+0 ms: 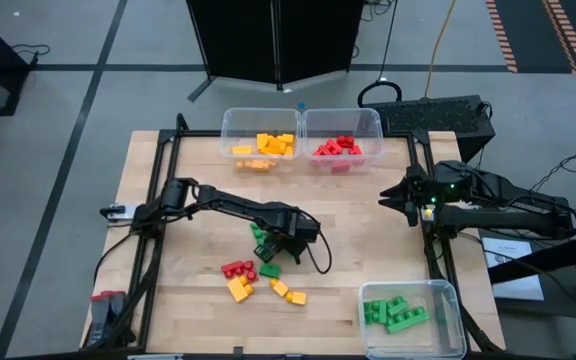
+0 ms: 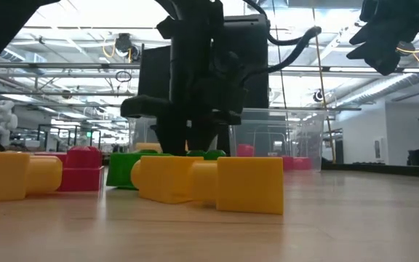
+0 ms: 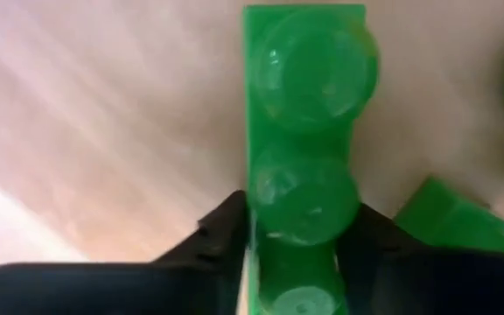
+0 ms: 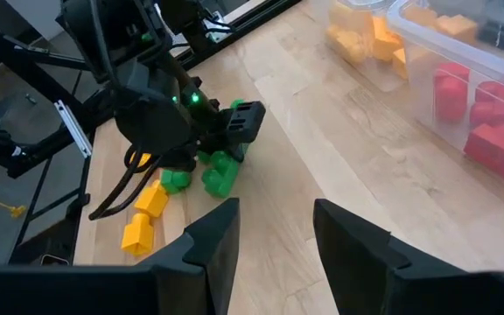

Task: Sort blocks
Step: Put the green game piece into the bottom right transparent bin

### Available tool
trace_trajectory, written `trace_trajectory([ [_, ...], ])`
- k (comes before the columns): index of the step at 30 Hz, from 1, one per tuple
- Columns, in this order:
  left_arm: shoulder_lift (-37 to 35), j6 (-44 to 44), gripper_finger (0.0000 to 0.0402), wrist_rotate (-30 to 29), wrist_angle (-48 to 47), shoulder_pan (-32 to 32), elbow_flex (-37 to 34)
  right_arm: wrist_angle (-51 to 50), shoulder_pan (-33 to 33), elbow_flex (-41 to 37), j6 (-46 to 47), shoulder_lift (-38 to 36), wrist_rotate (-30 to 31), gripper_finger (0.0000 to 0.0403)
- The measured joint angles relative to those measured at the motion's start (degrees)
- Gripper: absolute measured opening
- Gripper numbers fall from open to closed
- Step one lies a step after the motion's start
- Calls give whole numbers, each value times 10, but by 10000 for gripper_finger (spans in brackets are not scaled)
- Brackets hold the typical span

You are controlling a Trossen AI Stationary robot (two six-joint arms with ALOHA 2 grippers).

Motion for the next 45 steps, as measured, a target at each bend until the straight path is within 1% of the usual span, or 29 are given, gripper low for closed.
trace_trajectory([
  [2,1,-28,82,-1,-4,1,6,0,0,0,0,0,0,144],
  [3,1,-43,77,-1,-5,2,8,0,0,0,0,0,0,144],
  [11,-2,-188,77,-8,4,9,50,0,0,0,0,0,0,144],
  [14,-16,-199,77,-16,10,8,75,0,0,0,9,0,0,144],
  [18,-36,-211,77,-46,2,3,125,0,0,0,13,0,0,144],
  [20,-50,-226,77,-48,1,-2,151,0,0,0,16,0,2,144],
  [22,-67,-243,77,-50,21,-9,175,0,0,0,16,0,13,144],
  [25,-92,-275,77,-51,95,-27,202,0,0,0,16,0,16,144],
  [27,-105,-288,77,-51,186,-43,207,0,0,0,18,0,16,144],
  [29,-110,-287,77,-52,296,-59,208,0,0,0,25,0,16,144],
  [33,-98,-287,77,-52,480,-89,208,-1,0,0,29,0,15,144],
  [34,-93,-287,77,-52,511,-96,208,-2,0,0,30,0,15,144],
  [40,-40,-288,77,-52,606,-125,207,-27,0,0,30,0,14,144],
  [42,-17,-288,77,-51,652,-129,207,-37,0,0,30,0,14,144],
  [45,18,-287,77,-16,704,-133,207,-52,0,0,30,0,14,144],
])
